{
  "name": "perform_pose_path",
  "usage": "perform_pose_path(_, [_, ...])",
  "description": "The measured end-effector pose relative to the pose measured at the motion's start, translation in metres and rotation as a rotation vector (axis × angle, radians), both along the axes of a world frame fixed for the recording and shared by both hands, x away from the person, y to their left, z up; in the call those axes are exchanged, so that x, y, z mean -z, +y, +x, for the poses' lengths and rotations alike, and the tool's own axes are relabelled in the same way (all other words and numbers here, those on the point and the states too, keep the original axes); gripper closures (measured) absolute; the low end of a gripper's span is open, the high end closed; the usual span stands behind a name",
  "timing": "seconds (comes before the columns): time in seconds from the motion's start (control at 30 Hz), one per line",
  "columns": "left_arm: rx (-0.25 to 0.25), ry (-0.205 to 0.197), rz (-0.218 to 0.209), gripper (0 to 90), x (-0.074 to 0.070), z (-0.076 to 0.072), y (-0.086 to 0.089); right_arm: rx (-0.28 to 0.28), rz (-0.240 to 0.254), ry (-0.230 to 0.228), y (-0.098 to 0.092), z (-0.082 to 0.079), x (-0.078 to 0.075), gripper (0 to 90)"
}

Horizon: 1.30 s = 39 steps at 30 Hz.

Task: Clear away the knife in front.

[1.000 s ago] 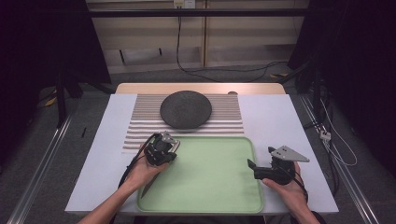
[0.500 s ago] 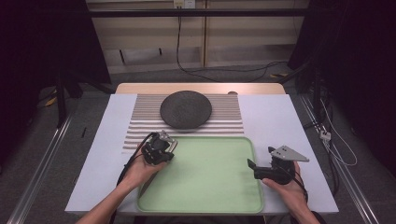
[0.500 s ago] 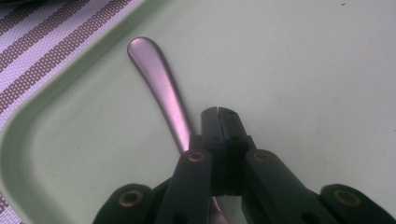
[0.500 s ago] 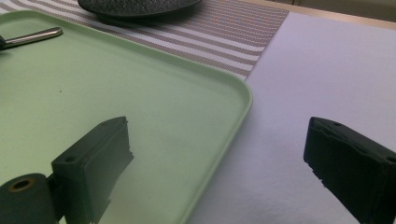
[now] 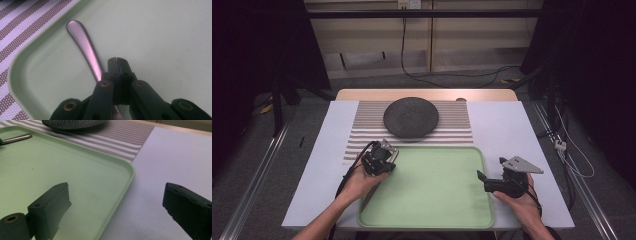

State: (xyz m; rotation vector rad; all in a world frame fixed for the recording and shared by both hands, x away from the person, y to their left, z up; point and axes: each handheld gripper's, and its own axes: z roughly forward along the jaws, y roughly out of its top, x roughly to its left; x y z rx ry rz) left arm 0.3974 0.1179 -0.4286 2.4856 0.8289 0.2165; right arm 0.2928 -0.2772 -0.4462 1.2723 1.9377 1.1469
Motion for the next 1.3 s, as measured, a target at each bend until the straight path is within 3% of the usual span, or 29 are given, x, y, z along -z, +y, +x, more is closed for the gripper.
perform_pose_path(0.57, [-0.001, 0.020, 0.006, 90.0, -0.001, 0.003, 0.005, 0.000, 0.001, 0.003, 0.000, 0.000, 0.000, 7.4])
perform_pose_path(0.97, [-0.033, 0.049, 0.013, 90.0, -0.003, 0.006, 0.013, 0.002, 0.000, 0.001, 0.000, 0.000, 0.000, 7.4])
perform_pose_path(1.3, [-0.053, 0.042, 0.021, 90.0, -0.003, 0.005, 0.020, 0.003, 0.000, 0.004, 0.000, 0.001, 0.000, 7.4])
